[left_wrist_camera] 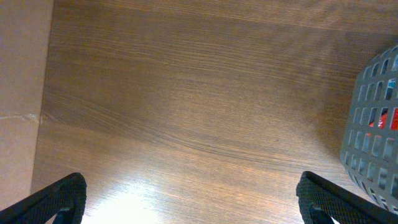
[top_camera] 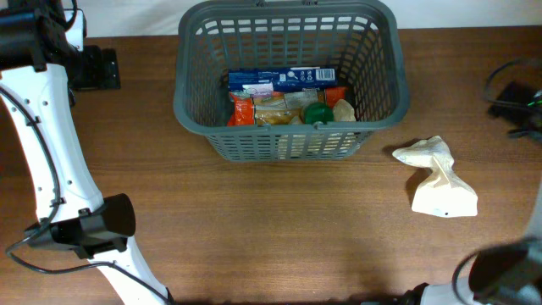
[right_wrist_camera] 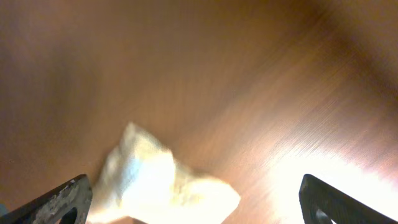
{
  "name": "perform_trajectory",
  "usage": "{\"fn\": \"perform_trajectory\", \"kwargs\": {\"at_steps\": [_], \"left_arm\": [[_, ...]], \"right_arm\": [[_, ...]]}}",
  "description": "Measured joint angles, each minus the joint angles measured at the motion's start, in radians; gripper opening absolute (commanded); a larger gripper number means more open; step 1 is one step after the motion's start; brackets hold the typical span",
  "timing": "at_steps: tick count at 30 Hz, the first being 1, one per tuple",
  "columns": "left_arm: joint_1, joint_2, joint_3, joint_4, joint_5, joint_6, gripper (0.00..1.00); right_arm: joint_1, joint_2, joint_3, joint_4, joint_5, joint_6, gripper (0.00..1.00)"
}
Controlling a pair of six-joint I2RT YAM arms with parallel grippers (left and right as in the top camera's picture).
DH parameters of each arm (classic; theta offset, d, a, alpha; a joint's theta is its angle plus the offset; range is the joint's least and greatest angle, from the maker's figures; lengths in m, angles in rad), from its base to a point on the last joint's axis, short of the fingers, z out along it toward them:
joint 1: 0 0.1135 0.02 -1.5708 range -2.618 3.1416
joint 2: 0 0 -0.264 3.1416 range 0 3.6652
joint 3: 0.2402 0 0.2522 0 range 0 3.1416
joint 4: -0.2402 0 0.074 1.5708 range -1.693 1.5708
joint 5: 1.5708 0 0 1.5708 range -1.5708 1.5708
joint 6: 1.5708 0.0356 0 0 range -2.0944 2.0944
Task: Pack container
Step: 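Place the jar into the basket with the right gripper, then grasp the clear plastic bag on the right with the right gripper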
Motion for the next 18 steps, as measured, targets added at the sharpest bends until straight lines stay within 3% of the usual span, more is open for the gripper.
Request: {"fn": "perform_trajectory", "kwargs": {"at_steps": [4,7,18], "left_arm": [[0.000,0.000,0.000,-0.001,0.000,0.000,0.99],[0.000,0.000,0.000,0.000,0.000,0.000,0.99],[0.000,0.000,0.000,0.000,0.000,0.000,0.99]], "right_arm": [[0.036,0.039,-0.185,0.070,-0.059,-0.029,0.99],[0.107,0.034,-0.317,0.157,-0.103,-0.132,0.99],[0.132,0.032,-0.564,0.380,-0.132,-0.314,0.99]]}}
